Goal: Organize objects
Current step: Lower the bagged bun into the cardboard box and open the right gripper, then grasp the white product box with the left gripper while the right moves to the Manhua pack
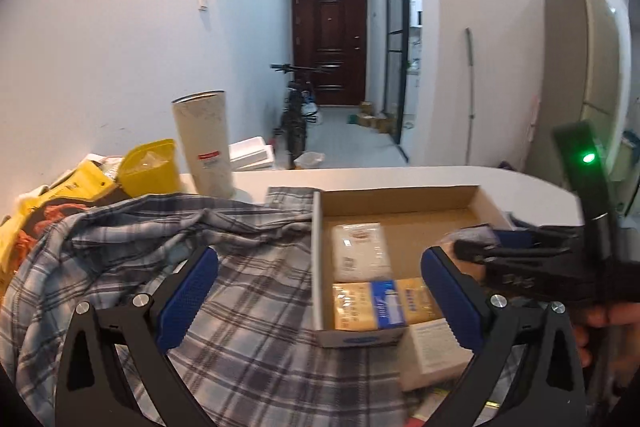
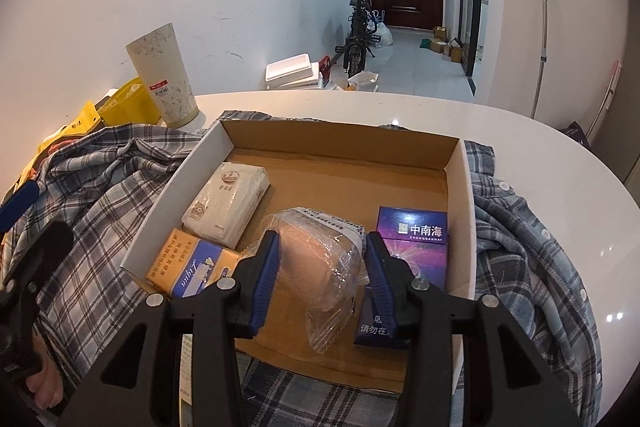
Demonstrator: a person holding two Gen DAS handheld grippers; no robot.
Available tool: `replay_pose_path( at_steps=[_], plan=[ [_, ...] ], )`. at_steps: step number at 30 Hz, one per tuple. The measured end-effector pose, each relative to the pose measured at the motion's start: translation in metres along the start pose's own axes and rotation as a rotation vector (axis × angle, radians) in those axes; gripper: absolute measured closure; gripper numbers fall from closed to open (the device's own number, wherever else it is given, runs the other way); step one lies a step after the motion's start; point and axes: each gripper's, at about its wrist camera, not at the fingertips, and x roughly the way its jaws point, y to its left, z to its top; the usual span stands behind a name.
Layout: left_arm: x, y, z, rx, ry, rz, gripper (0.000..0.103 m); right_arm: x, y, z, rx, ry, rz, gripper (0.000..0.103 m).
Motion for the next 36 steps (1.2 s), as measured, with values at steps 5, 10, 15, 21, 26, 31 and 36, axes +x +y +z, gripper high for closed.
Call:
replay_pose_path(
  at_steps=[5, 10, 15, 21, 26, 31, 36],
  plan=[
    [-0.001, -0.007, -0.002, 0.039, -0.006, 0.017, 0.000, -0.004, -0.001, 0.001, 0.010, -0.034, -0.027, 0.040],
    [-0.005, -0.009, 0.000, 0.027, -0.003, -0.028, 0.000, -0.034, -0.013, 0.010, 0.036, -0.136, -0.104, 0.039],
    [-0.006, -0.011, 0.000, 0.031, -0.005, -0.034, 0.000, -0.069, -0.015, 0.024, 0.015, -0.229, -0.145, 0.038],
    [-0.030, -0.013, 0.012, 0.016, -0.035, -0.100, 0.000, -0.118, -0.013, 0.023, 0.018, -0.286, -0.124, 0.038],
    [-0.049, -0.039, 0.021, 0.070, 0.018, -0.048, 0.000, -0.163, -0.021, -0.009, -0.026, -0.305, -0.174, 0.035],
    [-0.043, -0.059, 0.014, 0.072, 0.127, -0.090, 0.000, -0.197, -0.043, -0.044, 0.011, -0.335, -0.192, 0.024],
    [-0.021, -0.071, 0.005, 0.051, 0.220, -0.090, 0.000, -0.199, -0.061, -0.072, 0.043, -0.321, -0.159, 0.019]
  ],
)
